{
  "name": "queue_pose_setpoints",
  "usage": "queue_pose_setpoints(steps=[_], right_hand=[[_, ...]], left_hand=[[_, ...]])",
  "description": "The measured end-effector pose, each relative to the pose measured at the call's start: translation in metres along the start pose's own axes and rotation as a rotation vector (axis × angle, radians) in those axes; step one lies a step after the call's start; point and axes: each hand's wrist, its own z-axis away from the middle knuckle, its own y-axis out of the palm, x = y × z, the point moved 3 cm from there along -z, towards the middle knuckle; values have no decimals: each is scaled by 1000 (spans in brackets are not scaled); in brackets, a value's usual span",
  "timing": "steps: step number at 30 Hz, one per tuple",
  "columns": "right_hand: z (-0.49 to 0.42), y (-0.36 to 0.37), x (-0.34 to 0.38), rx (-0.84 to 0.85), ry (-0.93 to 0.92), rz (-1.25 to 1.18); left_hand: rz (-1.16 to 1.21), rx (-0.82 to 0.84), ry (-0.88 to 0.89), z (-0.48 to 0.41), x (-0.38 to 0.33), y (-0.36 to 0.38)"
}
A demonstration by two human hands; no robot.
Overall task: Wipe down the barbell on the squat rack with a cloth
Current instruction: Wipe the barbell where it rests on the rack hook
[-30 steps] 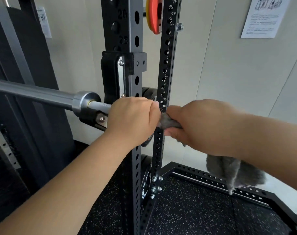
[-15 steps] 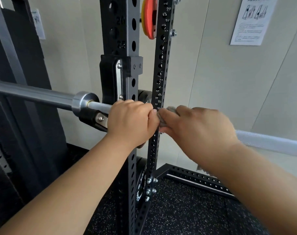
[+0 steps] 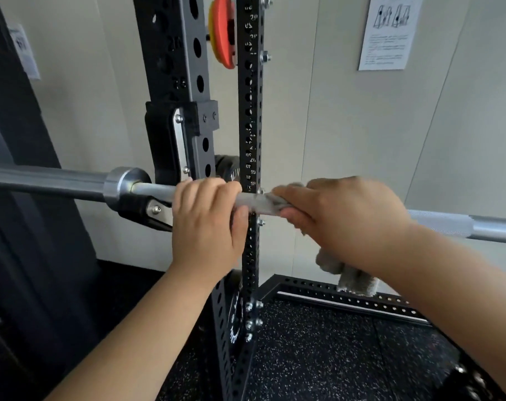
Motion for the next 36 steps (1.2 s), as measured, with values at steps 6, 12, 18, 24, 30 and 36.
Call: queue_pose_setpoints(steps=[6,12,18,24,30,36], right_hand=[[-7,5,5,-62,111,100],[-13,17,15,-65,64,127],[-9,3,5,-98,169,126],[-22,11,23,-65,43,119],[12,-8,-10,-54,104,122],[-8,11,8,-70,111,144]], left_hand=[[-91,-96,47,-19,3,4],[-119,17,102,-39,2,-1],[-138,477,-38,-64,3,-13],[-1,88,33,-12,-3,-10],[-60,4,29,2,-8,-1],[-144,68,74,-25,-2,-7]])
